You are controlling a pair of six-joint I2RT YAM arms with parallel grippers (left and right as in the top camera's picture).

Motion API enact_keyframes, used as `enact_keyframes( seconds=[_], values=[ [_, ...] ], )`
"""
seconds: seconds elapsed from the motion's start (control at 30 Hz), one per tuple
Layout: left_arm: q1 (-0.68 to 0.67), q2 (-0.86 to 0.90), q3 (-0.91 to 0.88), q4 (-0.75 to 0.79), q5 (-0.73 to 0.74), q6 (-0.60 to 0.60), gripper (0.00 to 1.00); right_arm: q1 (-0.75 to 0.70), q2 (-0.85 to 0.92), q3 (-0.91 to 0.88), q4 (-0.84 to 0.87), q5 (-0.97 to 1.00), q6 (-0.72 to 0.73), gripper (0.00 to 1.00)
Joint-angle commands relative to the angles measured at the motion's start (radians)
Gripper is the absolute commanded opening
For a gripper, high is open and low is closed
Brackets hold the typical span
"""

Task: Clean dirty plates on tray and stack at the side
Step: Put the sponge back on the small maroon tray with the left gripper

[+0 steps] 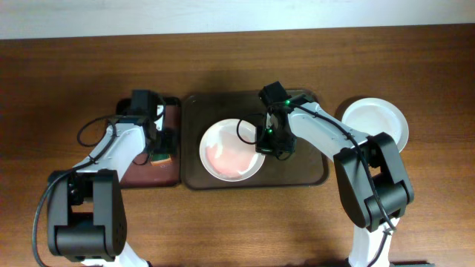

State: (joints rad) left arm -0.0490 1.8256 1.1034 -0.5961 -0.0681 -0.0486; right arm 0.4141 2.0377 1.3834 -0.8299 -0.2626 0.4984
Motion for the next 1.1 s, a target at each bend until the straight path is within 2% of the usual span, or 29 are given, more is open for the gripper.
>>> enact_keyframes(
  seconds=[0.0,0.07,0.17,0.2,0.33,0.37,0.4,0.43,0.47,0.53,0.73,0.87,0.9,1.0,1.03,1.07],
  values=[
    [0.006,0.013,0.010,-0.089,-0.003,0.001,0.74,0.007,0.019,-0.011,-0.004,0.012,0.006,0.04],
    [0.006,0.013,0.010,-0.097,-0.004,0.001,0.66,0.007,0.019,-0.011,-0.004,0.012,0.006,0.04],
    [0.006,0.013,0.010,-0.099,-0.004,0.001,0.24,0.007,0.019,-0.011,-0.008,0.012,0.006,0.04],
    [0.006,0.013,0.010,-0.098,-0.005,0.001,0.00,0.007,0.019,-0.011,-0.010,0.012,0.006,0.04],
    [0.006,0.012,0.029,-0.120,-0.096,0.001,0.00,0.007,0.019,-0.011,-0.022,0.013,0.006,0.04],
    [0.006,0.012,0.050,-0.133,-0.097,0.000,0.23,0.007,0.019,-0.011,-0.022,0.013,0.006,0.04],
    [0.006,0.012,0.061,-0.130,-0.097,0.000,0.69,0.007,0.019,-0.011,-0.022,0.012,0.006,0.04],
    [0.006,0.012,0.065,-0.124,-0.097,0.000,0.82,0.007,0.019,-0.011,-0.023,0.012,0.006,0.04],
    [0.006,0.012,0.065,-0.103,-0.093,0.000,0.88,0.007,0.019,-0.011,-0.023,0.012,0.006,0.04],
    [0.006,0.013,0.065,-0.059,-0.085,0.000,0.91,0.007,0.019,-0.011,-0.022,0.012,0.006,0.04],
    [0.006,0.076,0.062,-0.001,-0.051,-0.004,0.89,0.007,0.019,-0.011,-0.023,0.012,0.006,0.04],
    [0.006,0.095,0.069,0.016,-0.052,-0.006,0.22,0.007,0.019,-0.011,-0.031,0.012,0.006,0.04],
    [0.006,0.091,0.084,0.008,-0.052,-0.006,0.00,0.007,0.019,-0.011,-0.031,0.012,0.006,0.04],
    [0.006,0.041,0.142,-0.030,-0.052,-0.006,0.00,0.007,0.019,-0.011,-0.030,0.013,0.006,0.04],
    [0.006,0.018,0.153,-0.040,-0.052,-0.006,0.36,0.007,0.019,-0.011,-0.030,0.013,0.006,0.04],
    [0.006,-0.005,0.155,-0.058,-0.051,-0.006,0.82,0.007,0.019,-0.011,-0.027,0.013,0.006,0.04]
  ],
)
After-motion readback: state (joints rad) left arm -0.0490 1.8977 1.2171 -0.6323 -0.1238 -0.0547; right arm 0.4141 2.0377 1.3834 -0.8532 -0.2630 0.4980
